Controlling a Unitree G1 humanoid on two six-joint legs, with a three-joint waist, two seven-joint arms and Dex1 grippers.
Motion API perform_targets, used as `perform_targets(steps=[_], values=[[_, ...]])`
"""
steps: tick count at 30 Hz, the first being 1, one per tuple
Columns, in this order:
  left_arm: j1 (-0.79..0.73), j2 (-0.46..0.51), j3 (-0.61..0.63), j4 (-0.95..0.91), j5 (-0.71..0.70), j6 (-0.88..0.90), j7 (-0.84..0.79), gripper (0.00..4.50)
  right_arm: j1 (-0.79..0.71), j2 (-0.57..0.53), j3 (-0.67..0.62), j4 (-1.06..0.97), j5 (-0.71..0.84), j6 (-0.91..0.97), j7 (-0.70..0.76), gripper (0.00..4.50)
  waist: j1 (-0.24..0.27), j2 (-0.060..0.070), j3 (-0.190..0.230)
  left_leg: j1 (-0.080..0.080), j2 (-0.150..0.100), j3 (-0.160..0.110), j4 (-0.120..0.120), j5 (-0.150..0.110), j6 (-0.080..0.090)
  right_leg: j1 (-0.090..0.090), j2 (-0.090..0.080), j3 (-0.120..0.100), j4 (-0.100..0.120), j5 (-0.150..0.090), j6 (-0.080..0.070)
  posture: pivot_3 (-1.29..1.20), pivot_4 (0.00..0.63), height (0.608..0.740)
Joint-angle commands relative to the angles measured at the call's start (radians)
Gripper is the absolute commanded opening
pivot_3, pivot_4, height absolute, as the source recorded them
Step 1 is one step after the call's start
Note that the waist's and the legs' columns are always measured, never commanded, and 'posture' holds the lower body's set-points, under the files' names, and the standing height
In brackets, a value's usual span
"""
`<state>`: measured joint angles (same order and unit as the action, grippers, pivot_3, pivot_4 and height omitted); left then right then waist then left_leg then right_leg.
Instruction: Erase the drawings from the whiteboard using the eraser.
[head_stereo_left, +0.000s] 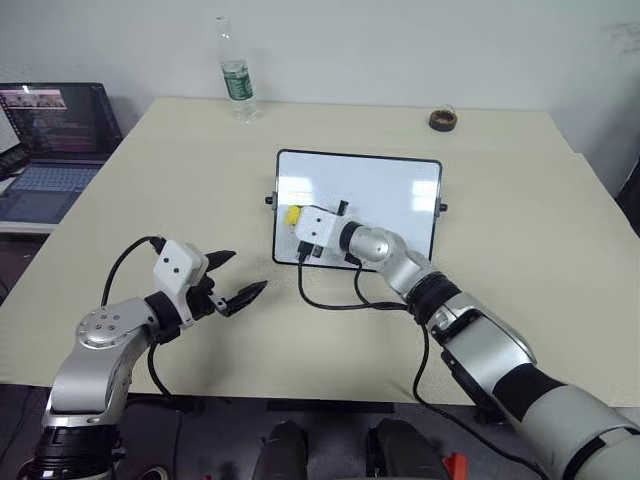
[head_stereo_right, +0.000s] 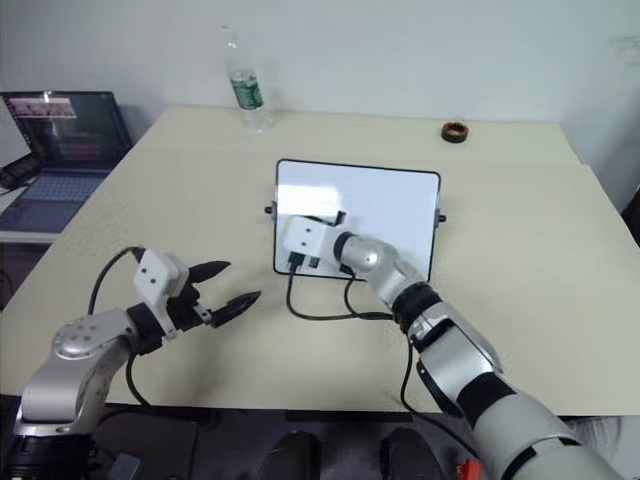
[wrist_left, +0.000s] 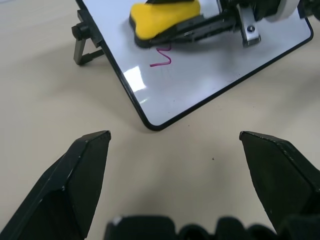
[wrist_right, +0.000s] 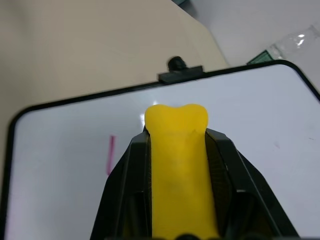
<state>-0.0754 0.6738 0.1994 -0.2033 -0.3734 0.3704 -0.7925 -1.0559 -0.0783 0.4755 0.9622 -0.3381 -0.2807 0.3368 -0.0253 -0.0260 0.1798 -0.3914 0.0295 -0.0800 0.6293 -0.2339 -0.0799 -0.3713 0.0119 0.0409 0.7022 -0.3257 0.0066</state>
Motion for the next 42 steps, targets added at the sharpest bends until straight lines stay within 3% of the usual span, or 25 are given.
perform_targets(steps=[1, 5, 7, 9, 22, 24, 27, 29, 39, 42], values=[[-0.027, 0.003, -0.01, -0.036, -0.004, 0.006, 0.007, 4.5, 0.066, -0.037, 0.04, 0.001, -0.038, 0.016, 0.132, 1.1, 0.0, -0.001, -0.001, 0.001, 0.0, 0.0, 0.0, 0.0, 0.0, 0.001, 0.0, 0.0, 0.0, 0.0, 0.0, 0.0, 0.15, 0.74], [-0.037, 0.0, -0.017, -0.035, -0.005, 0.011, 0.007, 4.5, 0.096, -0.037, 0.053, -0.044, -0.053, 0.025, 0.161, 1.1, -0.009, 0.0, -0.001, 0.003, 0.0, 0.001, -0.001, 0.0, 0.0, 0.001, 0.001, 0.001, 0.0, 0.0, 0.0, 0.0, 0.15, 0.74], [-0.038, 0.0, -0.019, -0.033, -0.006, 0.011, 0.006, 4.5, 0.07, -0.028, 0.008, -0.045, -0.07, 0.03, -0.021, 1.1, -0.01, 0.0, 0.0, 0.004, 0.0, 0.002, -0.001, 0.0, 0.0, 0.001, 0.001, 0.002, 0.002, 0.0, 0.0, 0.0, 0.15, 0.74], [-0.036, 0.0, -0.019, -0.028, -0.005, 0.007, 0.004, 4.5, 0.053, -0.025, -0.022, -0.043, -0.07, 0.038, -0.103, 1.1, -0.008, 0.0, 0.0, 0.005, 0.0, 0.002, -0.001, 0.0, 0.0, 0.001, 0.001, 0.002, 0.003, 0.0, -0.001, 0.0, 0.15, 0.74], [-0.021, -0.012, -0.019, -0.03, -0.002, -0.004, 0.008, 4.5, 0.157, -0.071, 0.027, -0.123, -0.044, 0.137, 0.246, 1.1, -0.005, 0.0, 0.0, 0.007, 0.0, 0.001, -0.001, 0.0, 0.0, 0.003, 0.001, 0.002, 0.004, -0.001, -0.001, 0.0, 0.15, 0.74], [-0.019, -0.012, -0.019, -0.03, -0.003, -0.004, 0.007, 4.5, 0.163, -0.076, 0.026, -0.151, -0.059, 0.126, 0.226, 1.1, -0.006, 0.0, 0.0, 0.007, 0.0, 0.002, -0.001, 0.0, 0.0, 0.003, 0.001, 0.002, 0.004, -0.001, -0.001, 0.0, 0.15, 0.74], [-0.018, -0.014, -0.021, -0.026, -0.002, -0.01, 0.006, 4.5, 0.097, -0.045, -0.061, -0.123, -0.068, 0.108, -0.05, 1.1, -0.007, 0.001, 0.0, 0.008, 0.0, 0.002, -0.001, 0.0, 0.0, 0.003, 0.001, 0.002, 0.005, -0.001, -0.001, 0.0, 0.15, 0.74], [-0.017, -0.014, -0.021, -0.027, -0.002, -0.011, 0.005, 4.5, 0.068, -0.042, -0.08, -0.1, -0.053, 0.121, -0.092, 1.1, -0.006, 0.002, 0.001, 0.008, 0.0, 0.002, -0.001, 0.001, 0.001, 0.002, 0.002, 0.003, 0.006, -0.001, -0.002, 0.0, 0.15, 0.74], [-0.015, -0.017, -0.023, -0.026, -0.001, -0.013, 0.007, 4.5, 0.134, -0.053, 0.029, -0.118, -0.076, 0.079, 0.15, 1.1, -0.009, 0.001, 0.001, 0.008, 0.0, 0.003, -0.002, 0.001, 0.001, 0.002, 0.001, 0.003, 0.005, -0.001, -0.002, 0.0, 0.15, 0.74], [-0.014, -0.018, -0.024, -0.026, -0.001, -0.015, 0.007, 4.5, 0.137, -0.04, 0.054, -0.139, -0.101, 0.036, 0.127, 1.1, -0.012, 0.001, 0.001, 0.008, 0.0, 0.003, -0.002, 0.001, 0.001, 0.002, 0.001, 0.003, 0.005, -0.001, -0.002, 0.0, 0.15, 0.74]])
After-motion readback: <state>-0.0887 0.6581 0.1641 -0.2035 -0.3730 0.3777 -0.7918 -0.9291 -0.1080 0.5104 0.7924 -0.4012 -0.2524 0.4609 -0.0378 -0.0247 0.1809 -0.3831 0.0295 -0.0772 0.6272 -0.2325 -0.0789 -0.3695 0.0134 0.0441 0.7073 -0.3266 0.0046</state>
